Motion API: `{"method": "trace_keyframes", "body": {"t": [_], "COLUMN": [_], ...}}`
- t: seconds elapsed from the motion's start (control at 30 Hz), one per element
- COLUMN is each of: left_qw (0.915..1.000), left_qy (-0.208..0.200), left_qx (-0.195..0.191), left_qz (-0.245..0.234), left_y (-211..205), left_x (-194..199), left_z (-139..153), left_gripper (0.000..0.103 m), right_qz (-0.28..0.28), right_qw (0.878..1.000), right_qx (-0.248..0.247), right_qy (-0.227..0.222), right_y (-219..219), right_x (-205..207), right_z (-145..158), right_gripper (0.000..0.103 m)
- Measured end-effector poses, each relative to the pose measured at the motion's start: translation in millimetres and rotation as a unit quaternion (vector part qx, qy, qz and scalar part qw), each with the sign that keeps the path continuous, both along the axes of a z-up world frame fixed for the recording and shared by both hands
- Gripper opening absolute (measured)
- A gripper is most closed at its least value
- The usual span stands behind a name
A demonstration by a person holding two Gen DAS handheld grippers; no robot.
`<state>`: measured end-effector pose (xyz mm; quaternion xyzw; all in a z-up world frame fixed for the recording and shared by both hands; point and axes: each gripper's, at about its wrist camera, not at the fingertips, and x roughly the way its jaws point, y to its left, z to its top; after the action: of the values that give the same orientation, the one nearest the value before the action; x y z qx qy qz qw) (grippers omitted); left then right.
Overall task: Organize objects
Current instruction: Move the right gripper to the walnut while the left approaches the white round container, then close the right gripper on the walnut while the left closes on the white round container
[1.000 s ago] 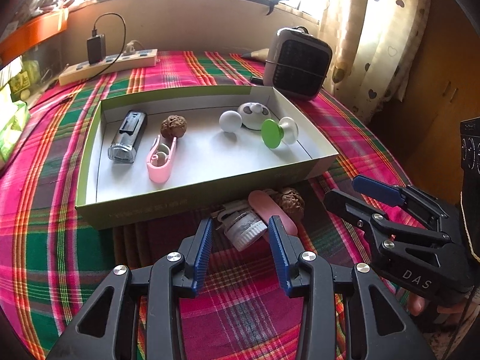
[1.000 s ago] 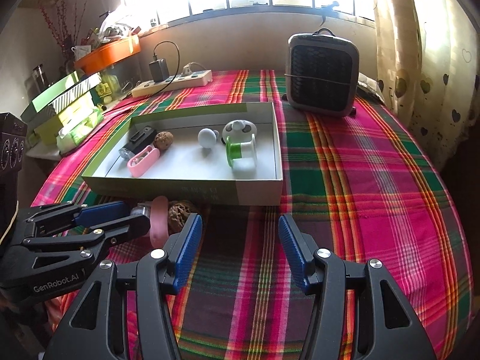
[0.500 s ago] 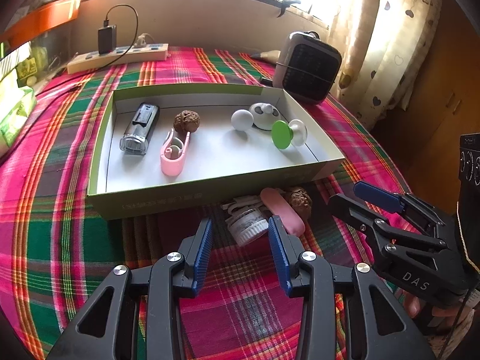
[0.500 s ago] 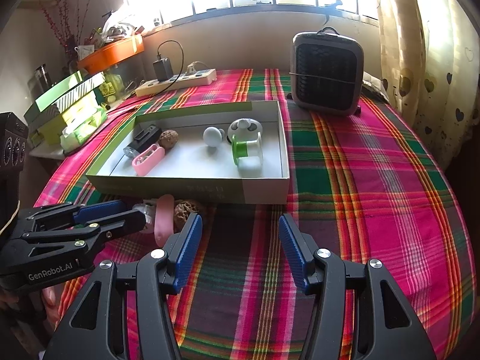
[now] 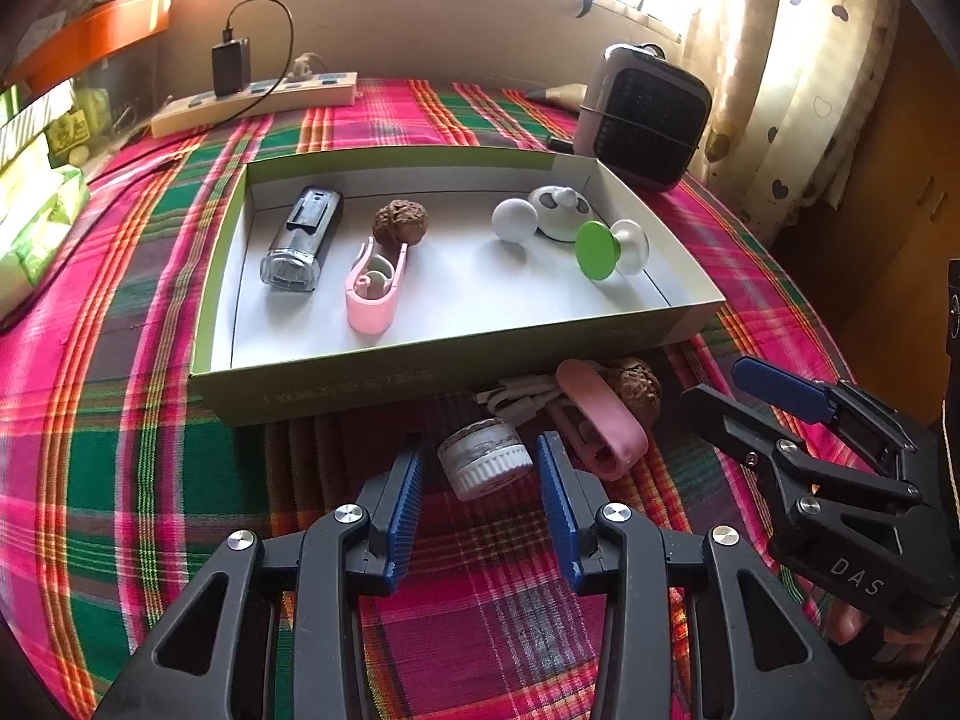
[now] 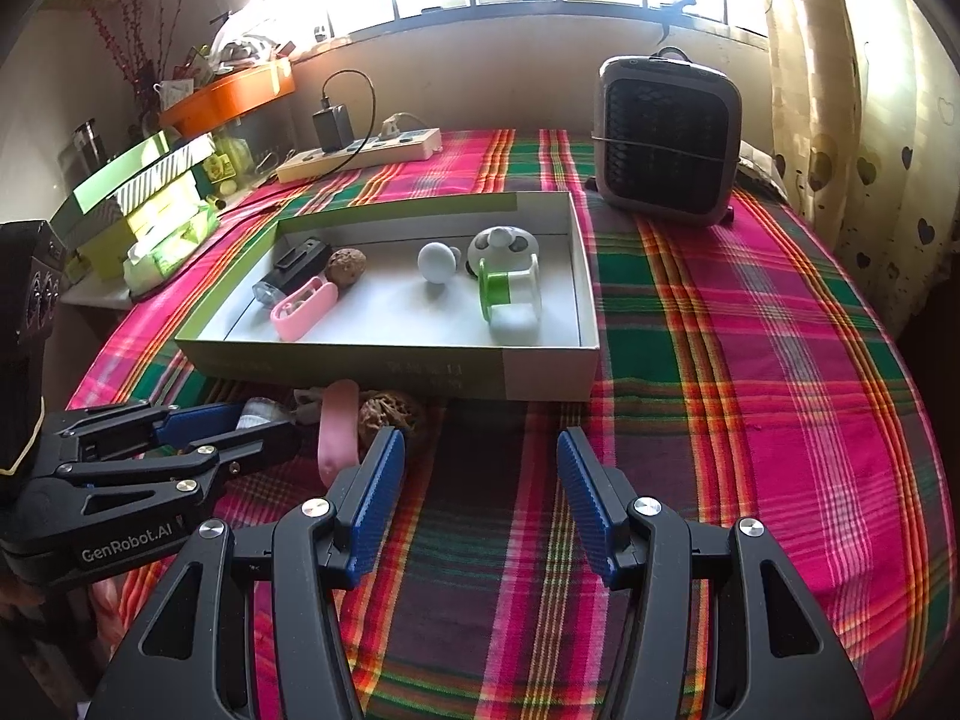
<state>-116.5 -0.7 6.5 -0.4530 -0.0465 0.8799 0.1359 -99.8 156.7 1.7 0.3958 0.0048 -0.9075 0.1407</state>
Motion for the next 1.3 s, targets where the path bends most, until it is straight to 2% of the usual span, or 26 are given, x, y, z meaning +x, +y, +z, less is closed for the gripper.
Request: {"method": "trace_keyframes", "body": {"t": [0.47,0.8,1.0,1.3], "left_qw": [0.9999,0.9998,0.9998,0.9998], "left_qy": [0.004,0.005,0.005,0.006], "left_qx": [0.001,0.011,0.013,0.013], "left_qz": [0.012,0.015,0.012,0.01], "left_y": [-16.8,-28.3,-30.2,-29.8], "left_x": [2.3,1.3,1.7,1.9], "left_z": [-0.2,-1.9,-1.4,-1.8], "left_gripper": [0.036,0.036,0.036,0.036], "right_qz": [0.031,0.006,-0.014,-0.001], "right_qw": [0.999,1.0,0.999,0.999], "right_qx": [0.005,0.0,0.05,0.047], "right_qy": [-0.011,-0.018,0.0,-0.016], "right_y": [-21.6,-19.1,-20.5,-28.5], "right_x": [-5.5,-10.8,-6.1,-13.2], "right_z": [-4.6,-2.6,1.0,-7.7], "right_gripper": [0.055,0.055,0.055,0.055]}}
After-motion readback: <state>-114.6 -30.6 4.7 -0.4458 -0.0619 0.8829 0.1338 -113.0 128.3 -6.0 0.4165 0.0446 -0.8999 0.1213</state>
